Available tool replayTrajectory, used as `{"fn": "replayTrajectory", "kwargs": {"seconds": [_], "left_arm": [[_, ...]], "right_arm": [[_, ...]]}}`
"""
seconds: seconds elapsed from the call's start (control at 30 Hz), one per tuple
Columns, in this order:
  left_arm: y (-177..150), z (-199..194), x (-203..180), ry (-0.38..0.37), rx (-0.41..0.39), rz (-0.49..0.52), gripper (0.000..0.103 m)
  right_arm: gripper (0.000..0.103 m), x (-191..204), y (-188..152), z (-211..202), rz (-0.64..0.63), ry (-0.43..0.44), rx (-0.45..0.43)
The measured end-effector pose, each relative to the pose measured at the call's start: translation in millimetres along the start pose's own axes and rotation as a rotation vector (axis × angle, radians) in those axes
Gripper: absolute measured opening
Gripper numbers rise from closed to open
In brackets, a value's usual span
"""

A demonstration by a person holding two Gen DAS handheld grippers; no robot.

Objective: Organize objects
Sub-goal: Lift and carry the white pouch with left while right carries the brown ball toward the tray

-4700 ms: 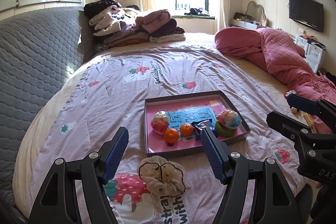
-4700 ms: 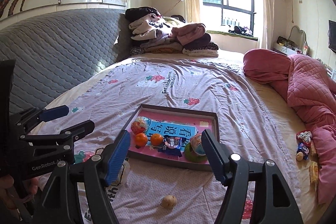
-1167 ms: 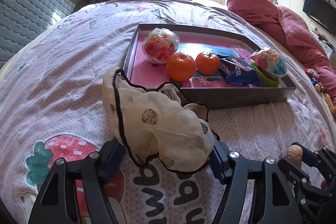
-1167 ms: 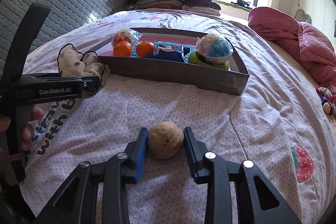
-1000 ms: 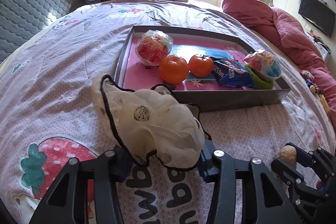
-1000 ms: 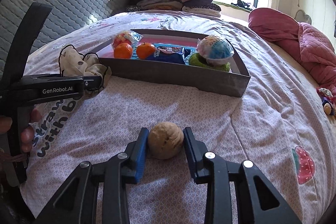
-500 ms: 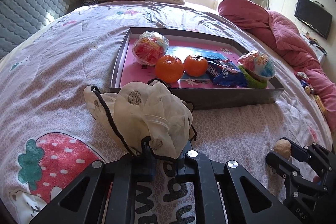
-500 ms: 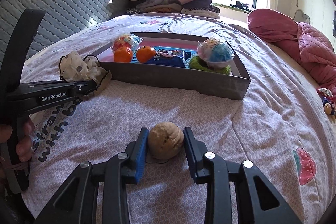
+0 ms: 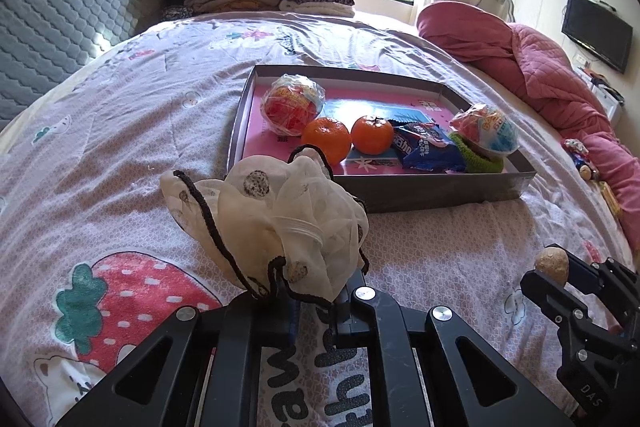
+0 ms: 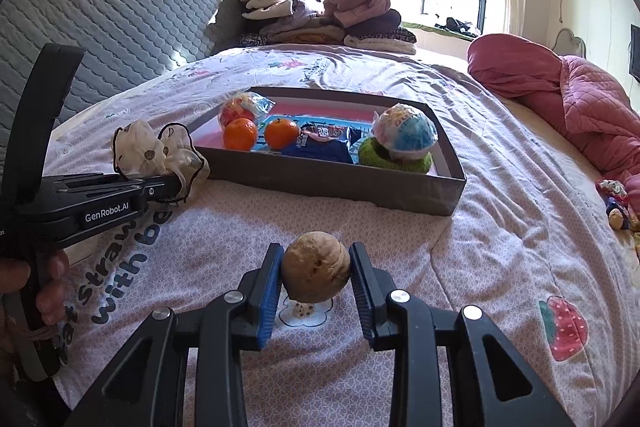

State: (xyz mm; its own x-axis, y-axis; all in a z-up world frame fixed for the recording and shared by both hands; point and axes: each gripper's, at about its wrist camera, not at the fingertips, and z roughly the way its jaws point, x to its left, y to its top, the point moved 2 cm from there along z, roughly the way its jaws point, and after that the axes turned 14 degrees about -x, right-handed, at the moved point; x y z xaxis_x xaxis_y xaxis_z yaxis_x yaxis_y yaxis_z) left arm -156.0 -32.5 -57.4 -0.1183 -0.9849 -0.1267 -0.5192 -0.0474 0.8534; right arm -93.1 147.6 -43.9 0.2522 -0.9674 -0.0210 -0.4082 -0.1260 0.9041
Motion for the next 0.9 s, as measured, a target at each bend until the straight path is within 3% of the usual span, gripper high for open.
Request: {"fn": "replayTrajectory", "kwargs": {"seconds": [0.6,0.9], "left_arm": [[23.6,-37.4,-10.2,0.015,-0.067,0.023,0.01],[49.5,-46.5,-16.2,0.023,-0.104,0.049,0.01]], "right_arm": [[0.034,0.9,24.8,-20.0,0.007,0.018,-0.073],[0.034,-2.1,59.7,-22.8,-0.017,0.02,-0.139]]}}
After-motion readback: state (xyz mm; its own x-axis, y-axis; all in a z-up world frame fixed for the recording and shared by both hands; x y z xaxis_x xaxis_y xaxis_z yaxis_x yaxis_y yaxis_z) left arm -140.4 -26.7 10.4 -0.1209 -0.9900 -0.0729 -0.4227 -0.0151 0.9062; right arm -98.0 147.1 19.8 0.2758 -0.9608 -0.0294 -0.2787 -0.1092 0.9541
